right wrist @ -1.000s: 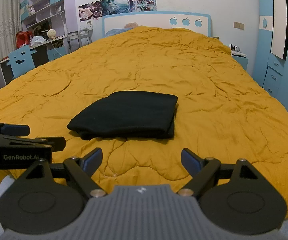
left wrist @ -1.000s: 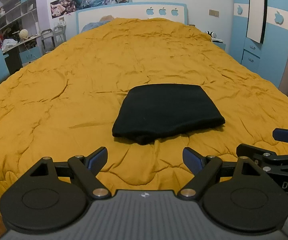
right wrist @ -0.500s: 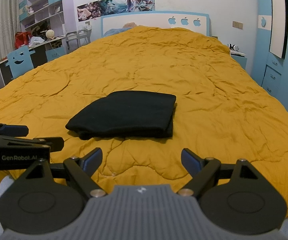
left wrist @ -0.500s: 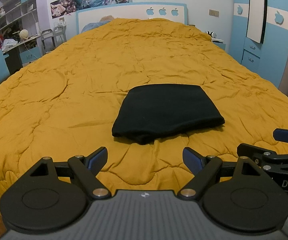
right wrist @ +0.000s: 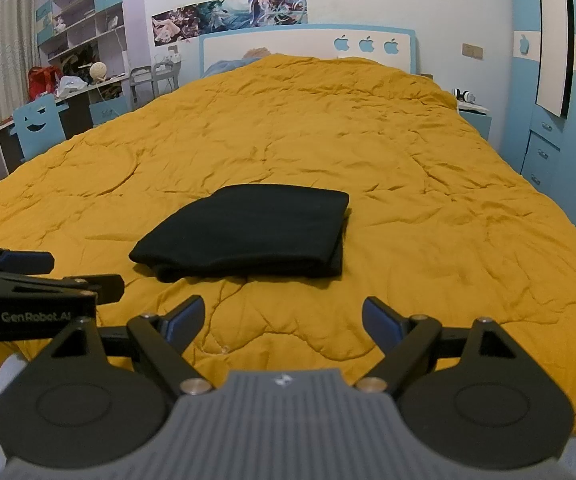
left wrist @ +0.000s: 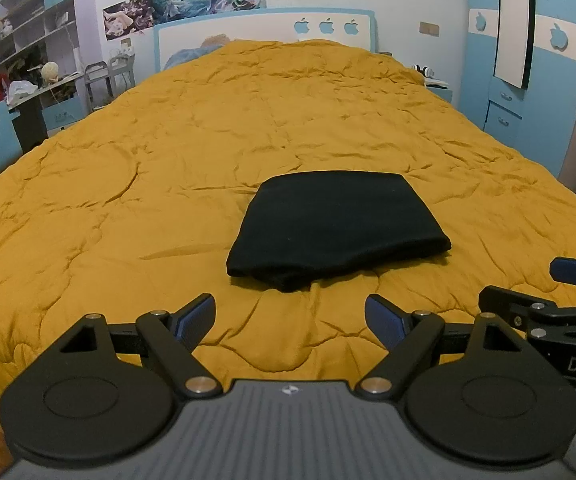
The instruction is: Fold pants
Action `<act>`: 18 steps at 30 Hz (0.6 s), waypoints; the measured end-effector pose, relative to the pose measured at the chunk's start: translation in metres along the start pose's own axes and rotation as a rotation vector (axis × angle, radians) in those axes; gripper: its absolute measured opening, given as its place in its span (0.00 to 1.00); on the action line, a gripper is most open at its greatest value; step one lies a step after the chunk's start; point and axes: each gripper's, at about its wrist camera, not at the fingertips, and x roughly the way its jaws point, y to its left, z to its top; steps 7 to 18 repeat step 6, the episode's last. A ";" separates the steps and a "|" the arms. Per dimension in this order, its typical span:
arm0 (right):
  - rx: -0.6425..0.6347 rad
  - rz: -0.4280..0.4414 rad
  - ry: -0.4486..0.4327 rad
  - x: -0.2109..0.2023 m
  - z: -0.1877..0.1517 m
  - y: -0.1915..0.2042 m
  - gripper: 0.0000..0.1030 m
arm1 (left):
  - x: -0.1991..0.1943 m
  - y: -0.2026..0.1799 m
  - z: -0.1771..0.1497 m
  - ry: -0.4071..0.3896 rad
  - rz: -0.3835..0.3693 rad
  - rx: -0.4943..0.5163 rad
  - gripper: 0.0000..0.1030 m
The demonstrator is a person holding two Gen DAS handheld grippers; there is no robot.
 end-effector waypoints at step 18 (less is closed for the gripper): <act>0.000 0.000 -0.001 0.000 0.000 0.000 0.80 | -0.002 0.000 0.001 -0.006 0.004 -0.007 0.95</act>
